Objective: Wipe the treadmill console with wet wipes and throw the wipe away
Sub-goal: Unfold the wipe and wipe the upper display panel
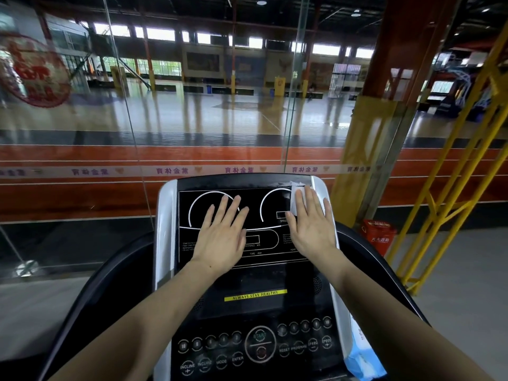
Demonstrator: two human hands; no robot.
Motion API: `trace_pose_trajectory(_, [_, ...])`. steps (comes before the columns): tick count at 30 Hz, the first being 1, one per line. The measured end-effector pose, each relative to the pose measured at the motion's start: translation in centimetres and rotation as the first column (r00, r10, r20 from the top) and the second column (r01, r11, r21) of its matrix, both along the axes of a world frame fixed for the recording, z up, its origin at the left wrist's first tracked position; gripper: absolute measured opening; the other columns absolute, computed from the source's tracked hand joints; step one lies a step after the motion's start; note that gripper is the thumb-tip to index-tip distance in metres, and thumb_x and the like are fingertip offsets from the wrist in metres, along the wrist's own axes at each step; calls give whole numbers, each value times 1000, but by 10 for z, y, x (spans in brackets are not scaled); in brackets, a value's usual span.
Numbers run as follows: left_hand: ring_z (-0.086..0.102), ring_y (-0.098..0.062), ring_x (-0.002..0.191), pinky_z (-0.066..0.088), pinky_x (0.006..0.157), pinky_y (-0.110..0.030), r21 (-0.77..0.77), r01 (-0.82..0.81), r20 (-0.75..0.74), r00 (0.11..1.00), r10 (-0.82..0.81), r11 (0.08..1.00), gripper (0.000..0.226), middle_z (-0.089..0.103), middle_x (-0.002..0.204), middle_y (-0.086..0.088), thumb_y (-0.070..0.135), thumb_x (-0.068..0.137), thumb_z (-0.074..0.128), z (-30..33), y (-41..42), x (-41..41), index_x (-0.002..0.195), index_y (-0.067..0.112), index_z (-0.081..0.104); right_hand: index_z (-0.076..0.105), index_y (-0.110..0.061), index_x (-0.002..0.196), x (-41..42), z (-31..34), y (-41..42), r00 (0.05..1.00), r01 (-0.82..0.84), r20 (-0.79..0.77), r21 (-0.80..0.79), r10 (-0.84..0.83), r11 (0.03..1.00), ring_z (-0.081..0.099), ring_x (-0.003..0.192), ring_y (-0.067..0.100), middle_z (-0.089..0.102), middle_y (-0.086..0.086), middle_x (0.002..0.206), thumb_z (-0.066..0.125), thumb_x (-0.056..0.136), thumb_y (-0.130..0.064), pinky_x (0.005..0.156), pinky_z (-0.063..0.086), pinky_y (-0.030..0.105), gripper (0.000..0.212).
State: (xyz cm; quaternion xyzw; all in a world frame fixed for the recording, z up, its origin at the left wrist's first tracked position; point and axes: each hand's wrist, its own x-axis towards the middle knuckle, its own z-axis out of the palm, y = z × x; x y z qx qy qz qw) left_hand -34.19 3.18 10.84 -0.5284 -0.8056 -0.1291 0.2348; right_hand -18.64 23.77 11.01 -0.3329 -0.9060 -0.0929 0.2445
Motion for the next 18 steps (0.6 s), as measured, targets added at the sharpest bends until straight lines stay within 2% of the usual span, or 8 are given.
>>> trace_pose_trajectory(3, [4, -29, 161, 13, 129, -53, -7, -8, -6, 1000, 8, 1000, 58, 13, 174, -6, 39, 106, 37, 0, 1, 0, 161, 20, 30, 21, -11, 165, -1, 0, 0, 1000, 0, -23, 41, 1, 999, 7, 162, 24, 18, 13, 173, 10, 107, -51, 132, 4, 48, 71])
trace_pose_trajectory(9, [8, -31, 160, 15, 128, -54, 5, -17, -26, 1000, 17, 1000, 57, 18, 173, -7, 38, 106, 38, -1, 2, -5, 160, 19, 35, 0, -15, 167, -9, -10, 3, 997, -47, -71, -90, 41, 995, -15, 161, 15, -9, 4, 176, 6, 106, -58, 131, -9, 47, 76])
trace_pose_trajectory(18, [11, -34, 160, 14, 128, -57, 7, -81, -79, 994, 81, 997, 58, 25, 170, -10, 39, 104, 33, -6, -11, -21, 157, 17, 39, 7, -15, 168, -24, -12, -12, 982, -89, -178, -114, 68, 990, -6, 162, 17, 0, 5, 176, 12, 107, -55, 131, -4, 47, 73])
